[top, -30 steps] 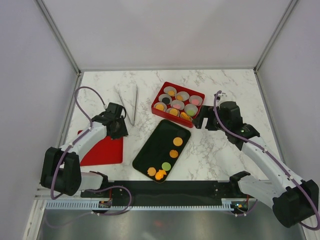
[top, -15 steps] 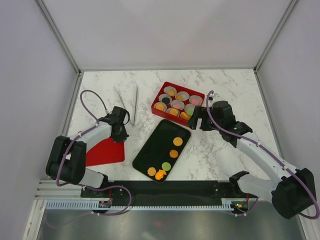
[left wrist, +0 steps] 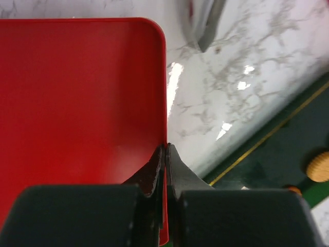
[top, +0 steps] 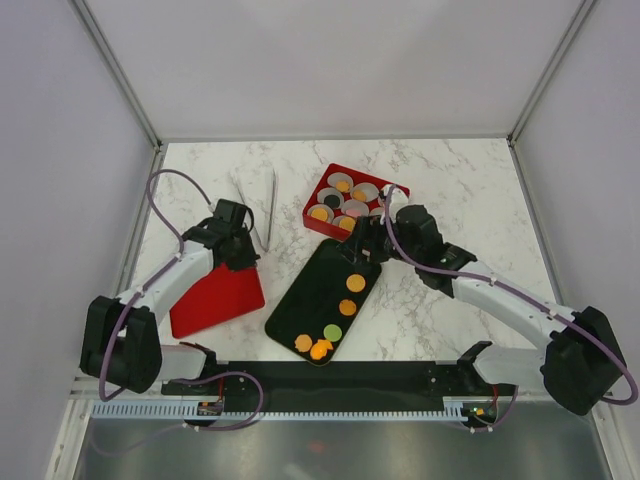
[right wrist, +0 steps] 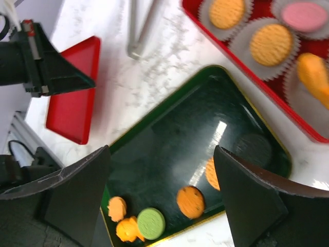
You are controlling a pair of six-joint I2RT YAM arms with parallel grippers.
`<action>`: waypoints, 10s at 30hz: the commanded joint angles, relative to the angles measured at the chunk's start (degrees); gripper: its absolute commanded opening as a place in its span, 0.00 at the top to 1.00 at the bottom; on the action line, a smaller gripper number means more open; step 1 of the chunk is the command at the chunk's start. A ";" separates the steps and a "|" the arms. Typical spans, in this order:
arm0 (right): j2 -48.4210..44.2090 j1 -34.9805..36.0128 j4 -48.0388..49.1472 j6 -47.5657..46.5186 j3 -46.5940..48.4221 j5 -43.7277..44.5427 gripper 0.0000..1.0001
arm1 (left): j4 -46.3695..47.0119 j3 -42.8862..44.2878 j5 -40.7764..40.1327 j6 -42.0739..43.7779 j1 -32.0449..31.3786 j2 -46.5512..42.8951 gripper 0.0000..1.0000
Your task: Pack the cookies
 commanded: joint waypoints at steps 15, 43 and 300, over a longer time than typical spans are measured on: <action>16.33 16.32 26.54 5.43 3.74 -1.12 0.11 | -3.22 8.74 12.36 -2.94 -1.04 -8.28 0.98; 29.62 21.16 30.95 11.76 10.60 3.89 0.35 | 2.14 11.12 12.18 -9.71 -8.96 -6.61 0.97; 49.13 -25.51 78.32 53.33 6.46 -24.85 1.00 | 18.22 51.54 19.56 7.08 -0.78 41.99 0.16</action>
